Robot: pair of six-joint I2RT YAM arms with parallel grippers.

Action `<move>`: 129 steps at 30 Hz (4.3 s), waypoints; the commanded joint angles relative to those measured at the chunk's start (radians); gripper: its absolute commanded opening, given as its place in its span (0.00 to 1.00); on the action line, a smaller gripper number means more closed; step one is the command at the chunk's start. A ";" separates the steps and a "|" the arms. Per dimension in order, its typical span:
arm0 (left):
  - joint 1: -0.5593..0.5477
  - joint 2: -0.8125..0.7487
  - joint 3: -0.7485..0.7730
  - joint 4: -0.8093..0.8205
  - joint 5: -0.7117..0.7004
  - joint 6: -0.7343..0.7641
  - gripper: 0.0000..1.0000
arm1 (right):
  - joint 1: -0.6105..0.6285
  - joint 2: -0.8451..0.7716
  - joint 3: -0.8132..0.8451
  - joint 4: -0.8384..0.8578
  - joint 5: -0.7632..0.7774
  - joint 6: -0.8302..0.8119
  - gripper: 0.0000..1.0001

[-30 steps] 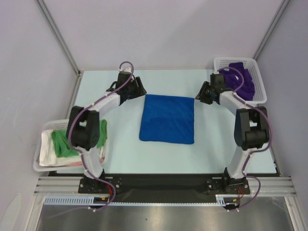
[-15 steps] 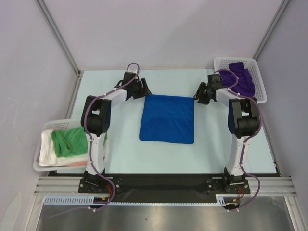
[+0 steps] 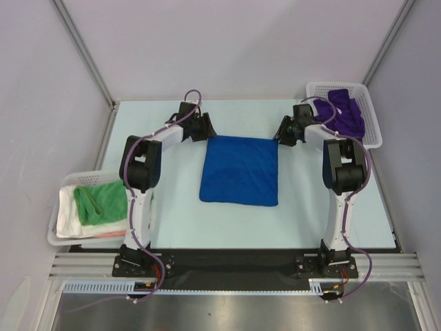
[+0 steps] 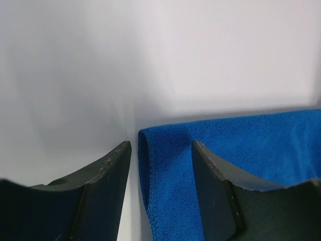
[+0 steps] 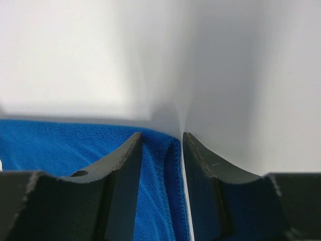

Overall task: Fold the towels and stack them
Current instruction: Fold the towel

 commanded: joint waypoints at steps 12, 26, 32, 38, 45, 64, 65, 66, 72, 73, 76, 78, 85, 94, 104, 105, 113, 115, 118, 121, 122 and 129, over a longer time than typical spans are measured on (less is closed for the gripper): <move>0.004 0.059 0.038 -0.112 -0.004 0.061 0.54 | 0.037 0.043 0.012 -0.042 0.072 -0.061 0.40; 0.001 0.065 0.030 -0.104 0.014 0.047 0.36 | 0.038 0.014 -0.019 -0.026 0.080 -0.066 0.30; 0.001 0.067 0.034 -0.081 0.008 0.041 0.28 | 0.033 0.006 -0.013 -0.024 0.088 -0.069 0.20; 0.003 0.083 0.072 -0.064 0.001 0.044 0.25 | 0.032 0.012 0.013 -0.022 0.092 -0.080 0.11; 0.003 0.103 0.089 -0.029 0.015 0.047 0.07 | 0.033 0.008 0.022 -0.007 0.094 -0.086 0.01; 0.012 -0.240 -0.312 0.351 -0.064 0.053 0.00 | 0.079 -0.322 -0.111 0.105 0.238 -0.175 0.00; 0.011 -0.310 -0.359 0.434 -0.067 0.047 0.00 | 0.084 -0.346 -0.128 0.109 0.252 -0.179 0.00; 0.009 -0.343 -0.402 0.466 -0.071 0.038 0.00 | 0.095 -0.374 -0.164 0.113 0.261 -0.182 0.00; -0.026 -0.601 -0.623 0.583 -0.134 0.062 0.00 | 0.153 -0.633 -0.328 0.128 0.336 -0.202 0.00; -0.031 -0.631 -0.667 0.592 -0.137 0.059 0.00 | 0.170 -0.662 -0.350 0.122 0.341 -0.199 0.00; -0.069 -0.771 -0.764 0.579 -0.200 0.064 0.00 | 0.219 -0.793 -0.425 0.113 0.379 -0.193 0.00; -0.116 -0.846 -0.807 0.565 -0.266 0.088 0.00 | 0.243 -0.889 -0.458 0.103 0.416 -0.195 0.00; -0.285 -1.214 -0.992 0.490 -0.490 0.137 0.00 | 0.372 -1.162 -0.521 -0.024 0.528 -0.199 0.00; -0.445 -1.596 -1.014 0.329 -0.513 0.232 0.00 | 0.544 -1.397 -0.472 -0.176 0.608 -0.216 0.00; -0.463 -1.639 -0.867 0.200 -0.499 0.237 0.00 | 0.595 -1.382 -0.286 -0.253 0.597 -0.230 0.00; -0.463 -1.630 -0.858 0.198 -0.505 0.237 0.00 | 0.595 -1.376 -0.280 -0.246 0.597 -0.235 0.00; -0.463 -1.575 -0.753 0.148 -0.490 0.251 0.00 | 0.595 -1.318 -0.206 -0.251 0.579 -0.238 0.00; -0.463 -1.582 -0.735 0.131 -0.469 0.254 0.00 | 0.595 -1.328 -0.195 -0.254 0.562 -0.239 0.00; -0.463 -1.611 -0.721 0.117 -0.403 0.262 0.00 | 0.598 -1.337 -0.169 -0.288 0.528 -0.233 0.00; -0.463 -1.654 -0.714 0.105 -0.361 0.266 0.00 | 0.598 -1.368 -0.153 -0.303 0.491 -0.224 0.00; -0.463 -1.664 -0.710 0.100 -0.329 0.277 0.00 | 0.598 -1.376 -0.146 -0.308 0.482 -0.224 0.00; -0.463 -1.707 -0.643 0.050 -0.286 0.294 0.00 | 0.598 -1.381 -0.065 -0.358 0.398 -0.212 0.00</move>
